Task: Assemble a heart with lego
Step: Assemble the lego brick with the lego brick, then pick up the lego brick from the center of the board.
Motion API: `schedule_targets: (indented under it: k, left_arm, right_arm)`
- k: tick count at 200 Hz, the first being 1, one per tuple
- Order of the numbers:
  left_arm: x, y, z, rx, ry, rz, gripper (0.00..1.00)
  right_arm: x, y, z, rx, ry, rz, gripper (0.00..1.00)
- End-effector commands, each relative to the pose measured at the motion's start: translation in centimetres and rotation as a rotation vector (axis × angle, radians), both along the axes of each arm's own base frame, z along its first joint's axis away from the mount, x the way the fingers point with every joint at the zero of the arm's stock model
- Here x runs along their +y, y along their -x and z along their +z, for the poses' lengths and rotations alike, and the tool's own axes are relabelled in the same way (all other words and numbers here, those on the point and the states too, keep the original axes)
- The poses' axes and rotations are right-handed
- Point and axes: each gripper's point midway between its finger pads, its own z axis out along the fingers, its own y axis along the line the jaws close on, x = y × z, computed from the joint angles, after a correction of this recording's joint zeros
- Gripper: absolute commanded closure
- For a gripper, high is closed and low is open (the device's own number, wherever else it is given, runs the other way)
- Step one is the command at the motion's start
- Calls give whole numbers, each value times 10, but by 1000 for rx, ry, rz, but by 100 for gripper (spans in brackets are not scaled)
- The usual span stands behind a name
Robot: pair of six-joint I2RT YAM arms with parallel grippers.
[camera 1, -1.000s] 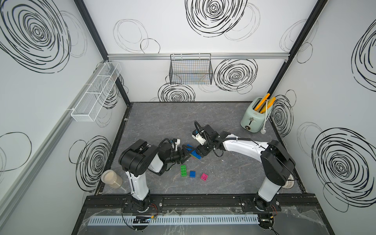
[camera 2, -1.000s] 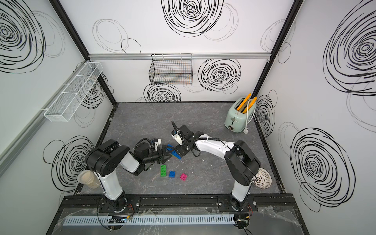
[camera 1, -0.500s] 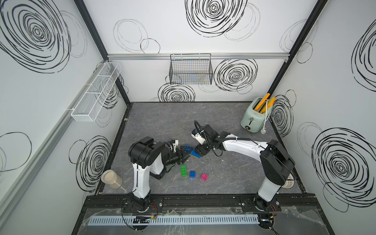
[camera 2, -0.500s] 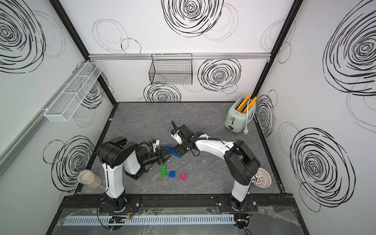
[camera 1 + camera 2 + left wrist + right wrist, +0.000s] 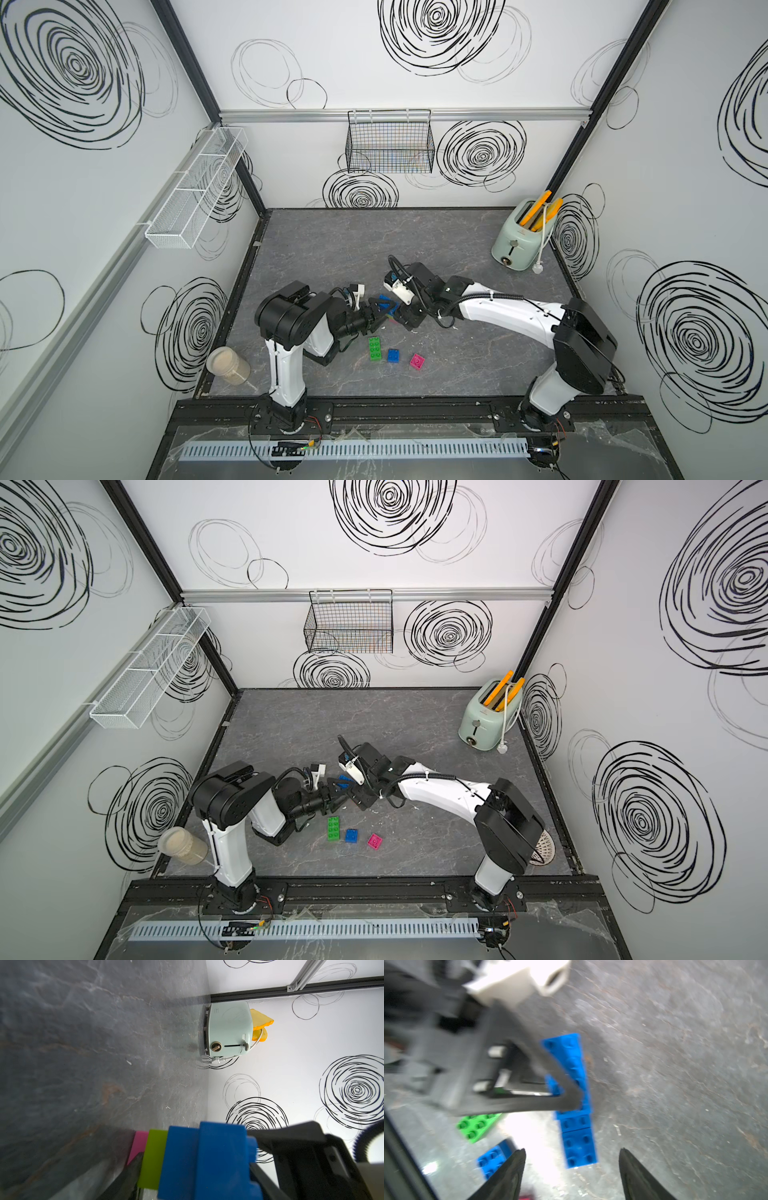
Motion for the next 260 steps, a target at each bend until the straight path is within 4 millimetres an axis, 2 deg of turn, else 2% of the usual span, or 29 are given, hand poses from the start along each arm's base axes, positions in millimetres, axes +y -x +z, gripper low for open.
schedule_targets:
  k: [1, 36, 62, 97, 172, 209, 242, 260]
  left_arm:
    - [19, -4, -28, 64, -110, 70, 38]
    - [40, -19, -26, 56, -100, 135, 39]
    - [55, -26, -24, 52, -81, 166, 39]
    - [69, -26, -22, 46, -78, 189, 40]
    - [72, -25, -19, 39, -69, 184, 40]
    - [72, -24, -19, 38, -66, 182, 40]
    - [72, -25, -19, 40, -66, 179, 40]
    - [71, -25, -19, 40, -63, 177, 40]
  right_arm:
    - [9, 33, -1, 67, -2, 17, 25]
    - [42, 78, -21, 153, -26, 32, 25]
    - [70, 95, -39, 189, -29, 32, 25]
    - [85, 92, -58, 203, -11, -37, 25]
    - [88, 77, -75, 165, 27, -117, 27]
    - [82, 70, -82, 131, 80, -119, 47]
    - [78, 69, -84, 134, 91, -109, 51]
    - [75, 69, -83, 128, 91, -105, 56]
